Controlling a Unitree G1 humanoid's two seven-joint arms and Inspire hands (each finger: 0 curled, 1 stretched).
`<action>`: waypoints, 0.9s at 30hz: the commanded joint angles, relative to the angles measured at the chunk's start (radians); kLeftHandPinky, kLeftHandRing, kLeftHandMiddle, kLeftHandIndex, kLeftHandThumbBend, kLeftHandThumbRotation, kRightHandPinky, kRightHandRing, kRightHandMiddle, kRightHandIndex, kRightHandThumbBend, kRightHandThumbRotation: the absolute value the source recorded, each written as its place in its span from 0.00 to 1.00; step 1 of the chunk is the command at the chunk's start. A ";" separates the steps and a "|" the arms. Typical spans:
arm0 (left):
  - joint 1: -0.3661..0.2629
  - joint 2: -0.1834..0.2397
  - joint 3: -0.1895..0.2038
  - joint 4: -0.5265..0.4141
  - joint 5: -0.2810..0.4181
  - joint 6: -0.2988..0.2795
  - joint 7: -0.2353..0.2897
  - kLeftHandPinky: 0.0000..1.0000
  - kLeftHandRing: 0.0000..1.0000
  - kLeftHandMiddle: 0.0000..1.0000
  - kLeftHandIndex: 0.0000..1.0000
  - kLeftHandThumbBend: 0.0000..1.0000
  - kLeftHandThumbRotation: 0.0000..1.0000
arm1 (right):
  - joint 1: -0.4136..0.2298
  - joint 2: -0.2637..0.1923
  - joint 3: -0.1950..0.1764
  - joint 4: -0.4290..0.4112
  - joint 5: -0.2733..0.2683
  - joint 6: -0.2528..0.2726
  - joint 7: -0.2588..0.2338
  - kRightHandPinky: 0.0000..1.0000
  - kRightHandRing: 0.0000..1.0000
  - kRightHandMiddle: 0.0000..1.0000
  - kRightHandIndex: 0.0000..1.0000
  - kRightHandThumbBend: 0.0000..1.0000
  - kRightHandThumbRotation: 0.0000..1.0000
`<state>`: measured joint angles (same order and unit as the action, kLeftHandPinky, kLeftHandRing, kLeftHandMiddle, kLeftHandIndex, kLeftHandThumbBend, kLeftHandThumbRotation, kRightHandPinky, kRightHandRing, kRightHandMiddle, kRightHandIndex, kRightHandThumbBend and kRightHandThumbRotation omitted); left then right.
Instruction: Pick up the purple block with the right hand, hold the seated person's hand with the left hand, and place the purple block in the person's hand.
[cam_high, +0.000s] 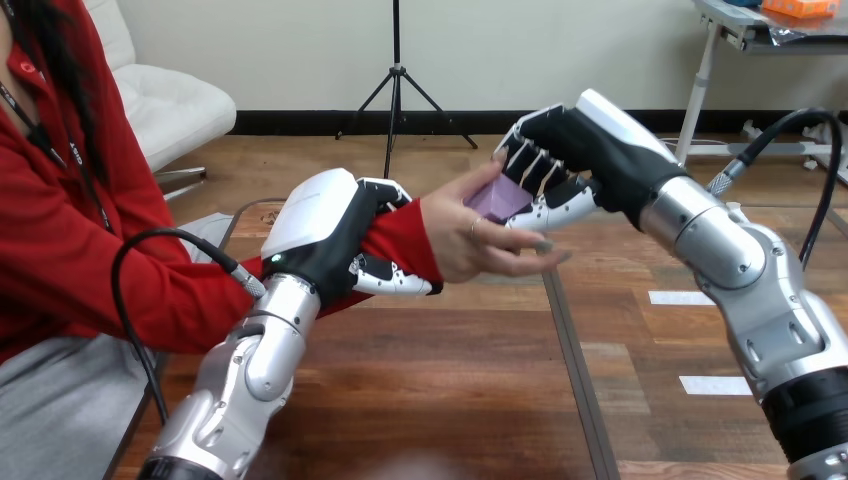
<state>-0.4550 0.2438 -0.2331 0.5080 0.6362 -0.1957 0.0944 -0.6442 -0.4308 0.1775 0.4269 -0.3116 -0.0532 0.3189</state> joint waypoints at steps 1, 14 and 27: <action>-0.189 -0.008 0.008 -0.172 -0.029 -0.115 0.043 0.43 0.52 0.57 0.61 0.86 0.53 | -0.023 -0.010 -0.036 -0.113 0.034 -0.002 0.015 0.43 0.51 0.55 0.54 0.71 0.06; -0.109 0.010 0.029 -0.236 -0.052 -0.143 0.050 0.42 0.53 0.62 0.63 0.82 0.70 | -0.004 -0.028 -0.054 -0.117 0.040 0.002 0.030 0.45 0.54 0.58 0.58 0.69 0.17; -0.030 0.019 0.051 -0.317 -0.099 -0.143 0.026 0.45 0.58 0.66 0.64 0.79 0.79 | 0.011 -0.042 -0.067 -0.109 0.039 0.002 0.041 0.43 0.53 0.56 0.59 0.61 0.20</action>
<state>-0.4379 0.2770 -0.2140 0.3716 0.5882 -0.2826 0.0998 -0.6430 -0.4584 0.1073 0.3461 -0.2774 -0.0476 0.3408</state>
